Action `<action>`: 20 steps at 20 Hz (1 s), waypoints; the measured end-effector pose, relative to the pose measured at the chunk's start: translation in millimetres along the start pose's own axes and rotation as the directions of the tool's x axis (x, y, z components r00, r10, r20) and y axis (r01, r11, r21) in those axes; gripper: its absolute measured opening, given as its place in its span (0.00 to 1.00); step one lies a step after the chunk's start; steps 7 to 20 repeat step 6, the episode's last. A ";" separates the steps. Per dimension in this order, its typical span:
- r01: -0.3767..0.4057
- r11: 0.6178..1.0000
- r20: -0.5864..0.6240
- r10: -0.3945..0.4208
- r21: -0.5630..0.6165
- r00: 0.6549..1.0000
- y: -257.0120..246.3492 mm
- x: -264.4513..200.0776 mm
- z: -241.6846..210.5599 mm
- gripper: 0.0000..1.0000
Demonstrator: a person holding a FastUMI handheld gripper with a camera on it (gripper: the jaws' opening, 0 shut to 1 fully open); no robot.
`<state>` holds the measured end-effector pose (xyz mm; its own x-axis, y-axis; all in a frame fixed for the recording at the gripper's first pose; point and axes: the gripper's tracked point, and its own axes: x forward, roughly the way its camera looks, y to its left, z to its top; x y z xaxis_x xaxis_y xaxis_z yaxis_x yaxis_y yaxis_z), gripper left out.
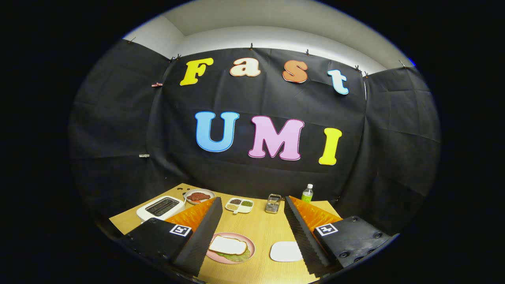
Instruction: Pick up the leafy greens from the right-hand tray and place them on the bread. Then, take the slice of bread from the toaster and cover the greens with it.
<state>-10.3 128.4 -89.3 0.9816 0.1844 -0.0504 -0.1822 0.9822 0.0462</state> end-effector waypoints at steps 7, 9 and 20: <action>-0.002 1.000 -0.011 0.002 0.007 1.000 -4.1 -3.4 -4.1 0.98; -0.002 1.000 -0.011 0.002 0.007 1.000 -4.1 -3.4 -4.1 0.98; -0.002 1.000 -0.011 0.002 0.007 1.000 -4.1 -3.4 -4.1 0.98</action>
